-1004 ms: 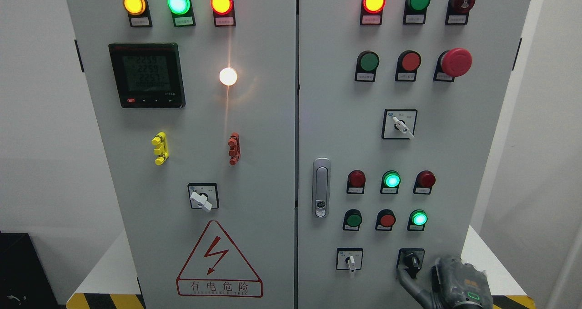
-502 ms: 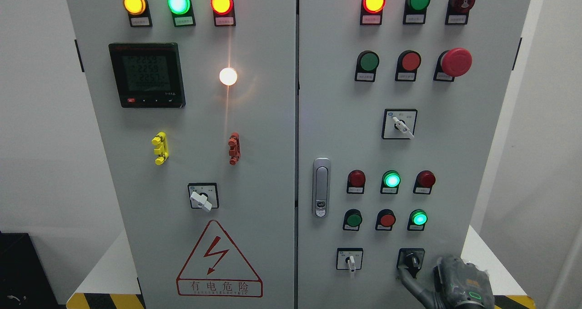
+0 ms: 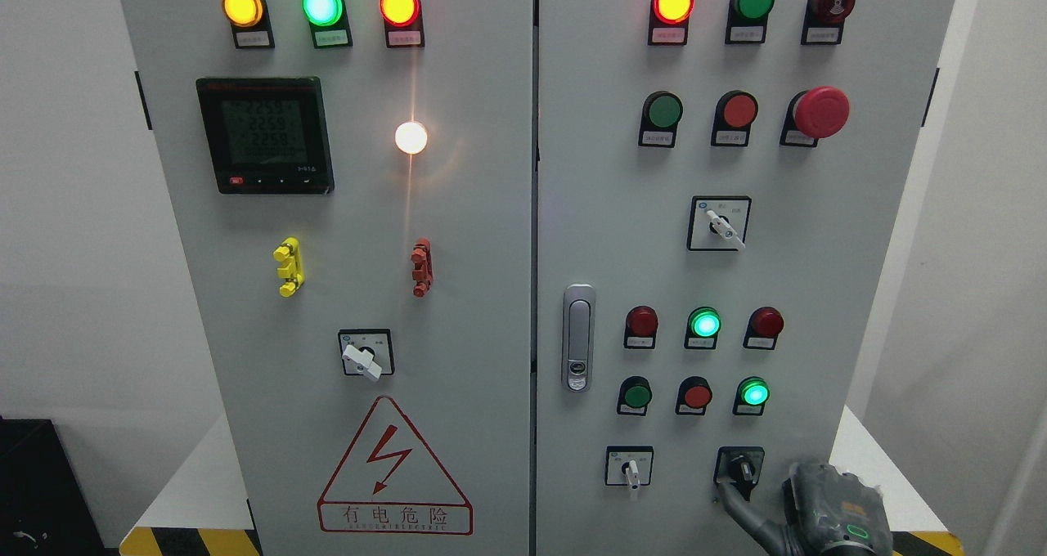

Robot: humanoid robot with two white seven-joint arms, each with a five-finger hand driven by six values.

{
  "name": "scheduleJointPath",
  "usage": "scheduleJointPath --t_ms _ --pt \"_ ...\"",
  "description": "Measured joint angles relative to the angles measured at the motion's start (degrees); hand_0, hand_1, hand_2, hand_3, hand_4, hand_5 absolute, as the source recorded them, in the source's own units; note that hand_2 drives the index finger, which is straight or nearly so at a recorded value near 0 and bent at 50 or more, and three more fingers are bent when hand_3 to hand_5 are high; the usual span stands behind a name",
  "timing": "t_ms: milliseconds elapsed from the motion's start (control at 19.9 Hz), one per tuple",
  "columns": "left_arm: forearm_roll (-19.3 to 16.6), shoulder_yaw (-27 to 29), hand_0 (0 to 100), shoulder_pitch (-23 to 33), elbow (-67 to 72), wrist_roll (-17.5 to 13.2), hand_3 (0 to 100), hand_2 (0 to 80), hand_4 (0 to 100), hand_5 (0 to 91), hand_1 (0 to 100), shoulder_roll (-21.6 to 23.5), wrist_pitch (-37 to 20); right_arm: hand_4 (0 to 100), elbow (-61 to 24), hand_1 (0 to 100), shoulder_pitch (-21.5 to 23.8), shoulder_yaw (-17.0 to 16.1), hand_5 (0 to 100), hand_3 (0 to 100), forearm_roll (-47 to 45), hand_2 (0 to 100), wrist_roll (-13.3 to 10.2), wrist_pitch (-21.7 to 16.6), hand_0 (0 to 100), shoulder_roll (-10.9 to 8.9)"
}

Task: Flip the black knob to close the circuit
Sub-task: 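Close the right hand's fingers around the black knob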

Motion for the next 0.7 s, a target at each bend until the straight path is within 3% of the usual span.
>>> scheduleJointPath --t_ms 703 --pt "0.0 0.0 12 0.0 0.0 0.0 0 0.0 0 0.0 56 0.0 0.0 89 -0.81 0 0.11 -0.75 85 100 -0.31 87 -0.23 -0.25 0 -0.01"
